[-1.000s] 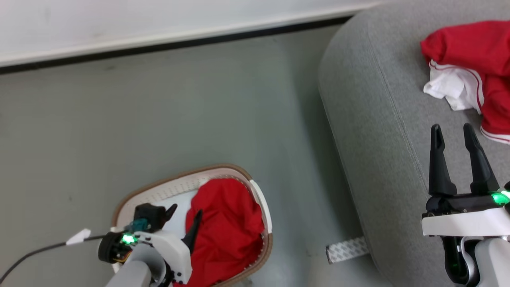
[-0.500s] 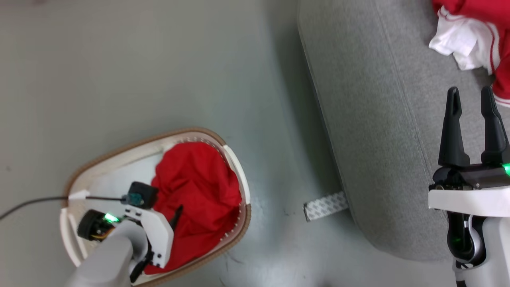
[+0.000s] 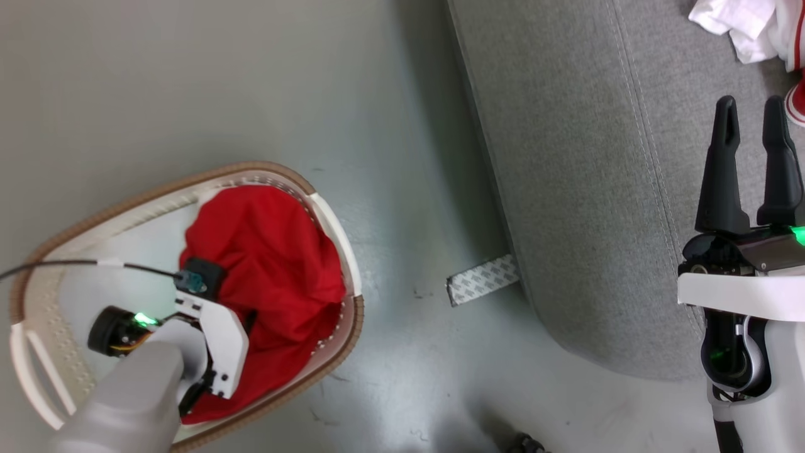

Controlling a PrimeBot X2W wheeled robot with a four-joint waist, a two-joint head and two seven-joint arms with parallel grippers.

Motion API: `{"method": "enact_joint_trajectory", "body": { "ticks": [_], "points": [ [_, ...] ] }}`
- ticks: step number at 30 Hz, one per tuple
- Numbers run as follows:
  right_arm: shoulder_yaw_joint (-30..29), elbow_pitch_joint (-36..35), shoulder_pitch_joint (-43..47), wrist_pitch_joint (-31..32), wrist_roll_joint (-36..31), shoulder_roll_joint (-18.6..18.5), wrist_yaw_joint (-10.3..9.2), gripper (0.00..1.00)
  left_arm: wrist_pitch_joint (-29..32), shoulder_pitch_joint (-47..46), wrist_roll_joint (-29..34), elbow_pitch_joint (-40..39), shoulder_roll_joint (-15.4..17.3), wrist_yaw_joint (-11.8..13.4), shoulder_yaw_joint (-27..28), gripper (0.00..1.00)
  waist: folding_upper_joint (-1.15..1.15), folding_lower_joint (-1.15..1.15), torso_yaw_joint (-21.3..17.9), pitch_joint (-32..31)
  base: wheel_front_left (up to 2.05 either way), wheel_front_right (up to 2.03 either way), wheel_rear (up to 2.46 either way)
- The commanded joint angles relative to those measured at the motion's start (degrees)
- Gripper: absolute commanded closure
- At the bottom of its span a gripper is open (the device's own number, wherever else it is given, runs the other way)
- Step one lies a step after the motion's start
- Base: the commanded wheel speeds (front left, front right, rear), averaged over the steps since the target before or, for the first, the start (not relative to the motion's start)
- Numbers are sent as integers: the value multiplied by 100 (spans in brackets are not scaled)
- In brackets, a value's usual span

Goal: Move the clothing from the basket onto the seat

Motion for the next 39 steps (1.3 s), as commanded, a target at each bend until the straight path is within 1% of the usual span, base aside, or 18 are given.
{"method": "enact_joint_trajectory", "body": {
  "ticks": [1,4,5,6,12,13,14,15,22,27,32,39],
  "points": [
    [16,-38,-81,4,47,6,-13,0,98,-77,-118,57,64,11,-76,0,0,-1,-70,98,0,0,0],
    [45,-59,-74,4,109,8,-13,0,377,-194,-217,182,92,11,-253,0,0,-1,-102,183,0,0,0],
    [69,-60,-80,4,147,7,-13,0,598,-224,-306,266,87,11,-367,0,0,-1,-120,224,0,0,0],
    [81,-64,-86,4,161,7,-13,0,671,-269,-353,296,100,11,-405,0,0,-1,-130,246,0,0,0],
    [145,-79,-120,4,192,7,-13,0,776,-359,-489,432,135,11,-575,0,0,-1,-168,327,0,0,0],
    [150,-80,-127,4,194,7,-13,0,782,-374,-496,441,140,11,-610,53,0,-1,-172,338,0,0,0],
    [152,-81,-131,4,196,7,-13,0,775,-382,-502,433,142,11,-657,96,0,-1,-172,344,0,0,0],
    [152,-78,-134,4,194,7,-13,0,757,-386,-540,420,144,11,-696,100,0,-1,-169,346,0,0,0],
    [124,-30,-157,4,99,8,-13,0,514,-407,-776,278,129,11,-947,100,0,-1,-93,194,0,0,0],
    [86,14,-124,4,-4,6,-13,0,237,-340,-943,222,-13,11,-1082,100,0,-1,30,-94,0,0,0],
    [19,89,25,4,-182,4,-13,0,-329,-189,-1144,91,-181,11,-1219,100,0,-1,284,-599,0,0,0],
    [-7,315,233,4,-528,2,-13,0,-1072,72,-1413,-137,-512,11,-1463,100,0,-1,740,-1513,0,0,0]
  ]
}}
